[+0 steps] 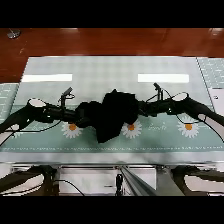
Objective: Fold the shirts.
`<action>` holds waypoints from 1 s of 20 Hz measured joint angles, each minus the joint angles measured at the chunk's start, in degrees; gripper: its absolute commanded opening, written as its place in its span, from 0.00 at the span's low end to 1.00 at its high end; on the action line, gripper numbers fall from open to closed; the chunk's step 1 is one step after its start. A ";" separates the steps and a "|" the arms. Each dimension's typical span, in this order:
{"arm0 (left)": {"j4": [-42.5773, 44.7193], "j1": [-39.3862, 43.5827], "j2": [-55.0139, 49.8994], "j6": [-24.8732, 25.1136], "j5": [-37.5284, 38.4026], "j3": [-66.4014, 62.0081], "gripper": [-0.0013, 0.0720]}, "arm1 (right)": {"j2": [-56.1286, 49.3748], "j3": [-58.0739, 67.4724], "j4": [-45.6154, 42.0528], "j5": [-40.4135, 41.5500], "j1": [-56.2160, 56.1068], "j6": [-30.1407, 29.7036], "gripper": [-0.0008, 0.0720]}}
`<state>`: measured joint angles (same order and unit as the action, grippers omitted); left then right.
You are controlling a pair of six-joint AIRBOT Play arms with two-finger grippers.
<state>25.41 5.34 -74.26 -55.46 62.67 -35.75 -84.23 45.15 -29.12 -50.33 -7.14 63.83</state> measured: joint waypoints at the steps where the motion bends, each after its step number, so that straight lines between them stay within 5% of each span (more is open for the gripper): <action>1: -0.28 -0.90 0.63 0.48 1.11 -1.60 0.05 | 0.50 2.58 -0.20 -0.94 0.28 -0.20 0.04; 5: -2.36 -6.60 4.98 1.01 1.49 -15.19 0.05 | 5.51 21.49 -2.73 -4.52 4.02 1.75 0.04; 11: -1.42 -12.74 9.55 -5.51 -5.86 -51.23 0.05 | 11.54 64.17 -16.76 -15.78 8.33 9.64 0.04; 15: 12.63 -16.39 16.57 -13.03 -6.62 -66.36 0.05 | 22.36 74.14 -28.04 -21.73 9.03 12.17 0.04; 20: 34.29 -19.02 29.57 -20.50 -6.78 -71.49 0.05 | 39.06 70.60 -37.40 -26.69 9.27 15.78 0.04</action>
<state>59.70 -13.67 -44.69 -75.96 55.90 -107.24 -45.17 115.74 -66.52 -77.01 2.13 79.61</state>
